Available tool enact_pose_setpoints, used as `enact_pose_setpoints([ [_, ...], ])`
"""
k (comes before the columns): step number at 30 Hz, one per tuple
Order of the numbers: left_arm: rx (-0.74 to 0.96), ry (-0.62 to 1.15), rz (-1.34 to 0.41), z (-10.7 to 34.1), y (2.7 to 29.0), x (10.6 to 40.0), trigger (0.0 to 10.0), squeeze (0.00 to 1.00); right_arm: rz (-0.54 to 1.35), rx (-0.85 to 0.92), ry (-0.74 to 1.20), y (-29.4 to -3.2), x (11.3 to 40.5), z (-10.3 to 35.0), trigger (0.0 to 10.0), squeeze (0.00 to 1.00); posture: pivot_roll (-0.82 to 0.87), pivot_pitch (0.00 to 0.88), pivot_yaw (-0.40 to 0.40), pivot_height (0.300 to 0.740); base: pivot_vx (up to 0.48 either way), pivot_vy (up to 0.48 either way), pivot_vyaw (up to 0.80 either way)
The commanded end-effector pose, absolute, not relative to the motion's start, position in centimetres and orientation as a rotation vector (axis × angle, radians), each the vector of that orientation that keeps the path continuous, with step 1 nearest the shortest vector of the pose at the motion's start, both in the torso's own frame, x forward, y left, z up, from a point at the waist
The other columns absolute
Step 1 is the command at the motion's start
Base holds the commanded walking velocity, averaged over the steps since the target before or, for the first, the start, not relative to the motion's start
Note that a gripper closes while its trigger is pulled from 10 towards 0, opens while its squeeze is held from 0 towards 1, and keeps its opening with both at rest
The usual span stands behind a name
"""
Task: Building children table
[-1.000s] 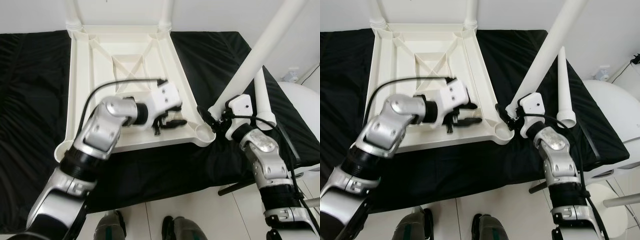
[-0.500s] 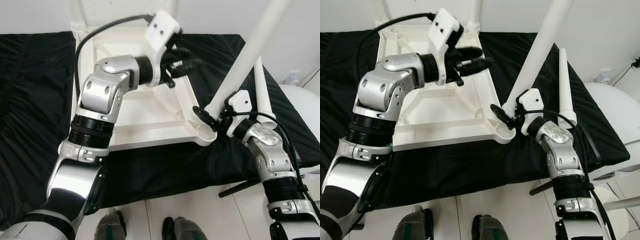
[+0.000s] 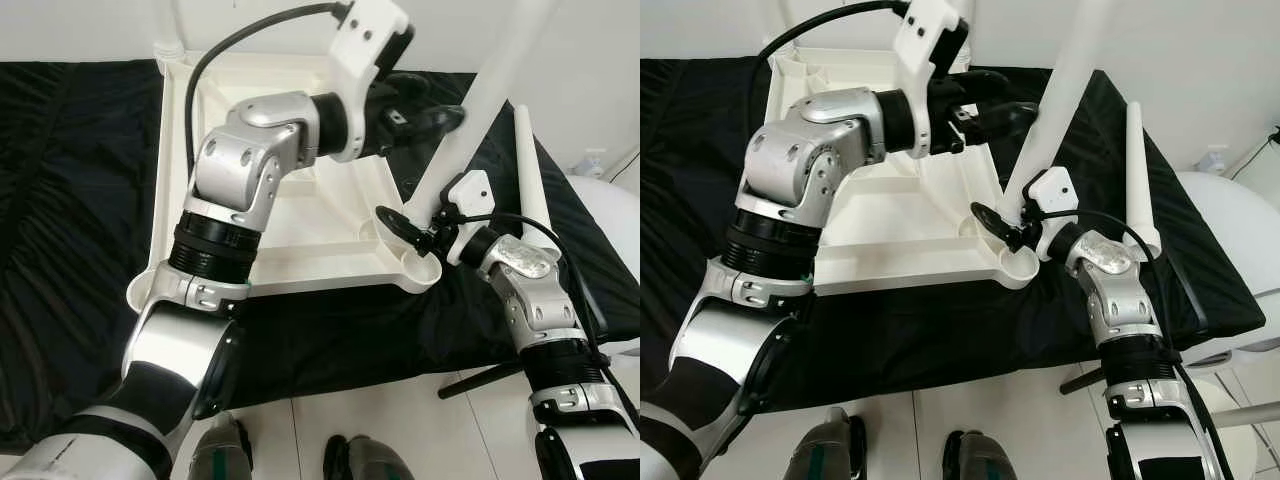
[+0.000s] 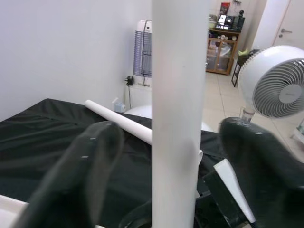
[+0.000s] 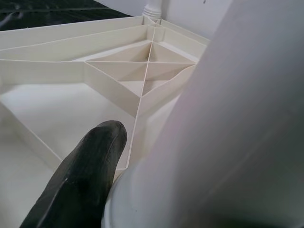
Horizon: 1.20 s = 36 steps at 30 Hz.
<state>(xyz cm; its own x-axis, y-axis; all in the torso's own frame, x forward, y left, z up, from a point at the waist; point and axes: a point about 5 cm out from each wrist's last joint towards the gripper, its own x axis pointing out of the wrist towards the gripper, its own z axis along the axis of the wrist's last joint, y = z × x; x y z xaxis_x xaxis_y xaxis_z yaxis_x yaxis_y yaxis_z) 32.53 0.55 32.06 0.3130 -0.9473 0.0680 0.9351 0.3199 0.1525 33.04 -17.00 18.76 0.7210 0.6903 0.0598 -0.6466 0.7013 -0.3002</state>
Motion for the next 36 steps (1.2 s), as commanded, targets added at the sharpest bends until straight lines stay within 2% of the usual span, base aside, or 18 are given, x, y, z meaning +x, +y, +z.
enact_pose_setpoints([
  [1, 0.111, -0.15, -1.239, 32.4, -0.2, 32.4, 10.0, 0.97, 0.754, -0.276, -0.182, -17.1, 33.1, 18.9, 10.0, 0.0, 0.02, 0.086, -0.106, 0.74, 0.0, 0.0, 0.0],
  [2, 0.112, -0.148, -1.253, 32.5, -0.4, 32.2, 10.0, 0.0, 0.755, -0.277, -0.181, -17.0, 33.1, 18.9, 10.0, 0.0, 0.02, 0.087, -0.106, 0.74, 0.0, 0.0, 0.0],
  [19, 0.125, -0.149, -1.296, 33.9, -3.2, 31.9, 10.0, 0.0, 0.796, -0.316, -0.194, -16.6, 33.4, 19.4, 10.0, 0.0, 0.01, 0.1, -0.1, 0.74, 0.0, 0.0, 0.0],
  [36, 0.124, -0.097, -1.267, 34.5, -4.8, 32.4, 10.0, 0.0, 0.811, -0.332, -0.21, -16.2, 33.3, 19.3, 10.0, 0.0, 0.01, 0.108, -0.094, 0.74, 0.0, 0.0, 0.0],
])
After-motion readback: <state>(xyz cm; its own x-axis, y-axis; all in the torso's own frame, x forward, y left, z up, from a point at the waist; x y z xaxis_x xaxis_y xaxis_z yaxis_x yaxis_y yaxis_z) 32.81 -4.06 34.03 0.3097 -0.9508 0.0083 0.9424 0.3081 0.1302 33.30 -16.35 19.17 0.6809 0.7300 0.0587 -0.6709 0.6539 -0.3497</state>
